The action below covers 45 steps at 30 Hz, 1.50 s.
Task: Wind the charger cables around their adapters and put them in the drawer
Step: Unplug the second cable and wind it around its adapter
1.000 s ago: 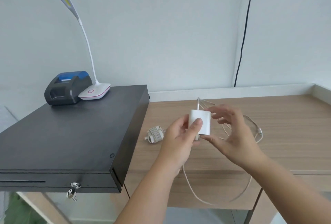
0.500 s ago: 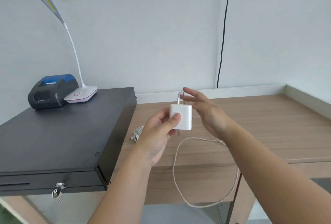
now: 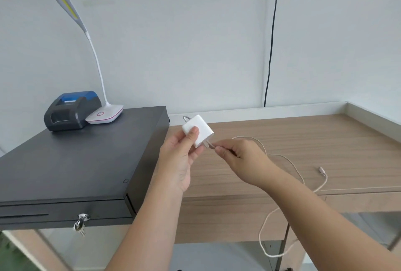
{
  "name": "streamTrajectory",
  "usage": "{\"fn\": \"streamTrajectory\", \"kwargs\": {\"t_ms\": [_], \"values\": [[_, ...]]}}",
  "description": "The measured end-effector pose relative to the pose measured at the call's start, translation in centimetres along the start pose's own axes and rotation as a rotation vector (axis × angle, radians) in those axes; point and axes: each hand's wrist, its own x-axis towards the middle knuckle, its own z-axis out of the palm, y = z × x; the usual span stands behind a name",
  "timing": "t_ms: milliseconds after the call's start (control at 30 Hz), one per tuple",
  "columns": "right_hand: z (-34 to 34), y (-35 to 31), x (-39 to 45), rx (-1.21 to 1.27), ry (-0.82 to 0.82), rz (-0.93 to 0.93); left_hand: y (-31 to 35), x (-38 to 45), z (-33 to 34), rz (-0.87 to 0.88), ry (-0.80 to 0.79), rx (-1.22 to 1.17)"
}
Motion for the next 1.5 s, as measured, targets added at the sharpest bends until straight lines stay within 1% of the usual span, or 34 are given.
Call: {"fn": "streamTrajectory", "kwargs": {"t_ms": [67,133,200,267,333,433,500,600,700,800,867,933,1133,1233,1333,1433,1500], "values": [[-0.3,-0.7,-0.6,-0.06,-0.031,-0.005,-0.3,-0.3,0.0,-0.006,-0.01,0.002],[-0.9,-1.3,-1.1,-0.106,-0.058,0.02,-0.6,-0.5,-0.1,0.027,-0.002,0.062],[-1.8,-1.9,-1.5,-0.123,-0.107,0.028,-1.1,-0.4,-0.7,0.113,0.042,0.242],[-2.9,-2.2,-1.5,-0.162,-0.136,0.02,-1.5,-0.5,-1.2,0.217,0.058,0.504],[-4.0,-2.4,-1.2,-0.204,-0.131,-0.016,-1.7,-0.9,-1.3,0.279,-0.004,0.698],[-5.0,-2.4,-0.4,-0.219,-0.098,-0.099,-1.7,-2.0,-0.8,0.279,-0.126,0.874],[-5.5,-2.0,0.2,-0.146,-0.079,-0.14,-1.7,-2.4,-0.5,0.25,-0.187,0.823],[-5.9,-1.3,0.7,0.016,-0.032,-0.121,-1.6,-2.5,-0.5,0.178,-0.257,0.713],[-5.8,-0.6,1.0,0.17,-0.1,-0.083,-1.7,-2.5,-0.8,0.125,-0.345,0.683],[-5.7,-0.3,1.1,0.353,-0.162,-0.065,-1.5,-3.0,-0.8,0.065,-0.418,0.534],[-5.7,-0.1,1.0,0.496,-0.183,-0.044,-1.5,-3.2,-1.0,0.044,-0.428,0.424],[-5.3,-0.1,0.8,0.597,-0.184,-0.015,-1.6,-3.3,-1.2,0.03,-0.405,0.334],[-3.0,0.1,0.3,0.749,-0.16,0.07,-2.5,-3.5,-2.0,0.004,-0.427,0.24],[-2.5,0.7,0.1,0.805,-0.231,0.17,-2.8,-3.6,-2.2,-0.003,-0.437,0.23],[-2.0,1.0,-0.4,0.808,-0.297,0.234,-3.2,-3.8,-2.3,-0.029,-0.444,0.184],[-1.0,0.8,-1.1,0.831,-0.277,0.293,-3.6,-4.0,-2.1,-0.06,-0.399,0.073],[0.1,0.4,-1.9,0.774,-0.237,0.315,-3.7,-4.0,-1.6,-0.062,-0.343,-0.044]]}}
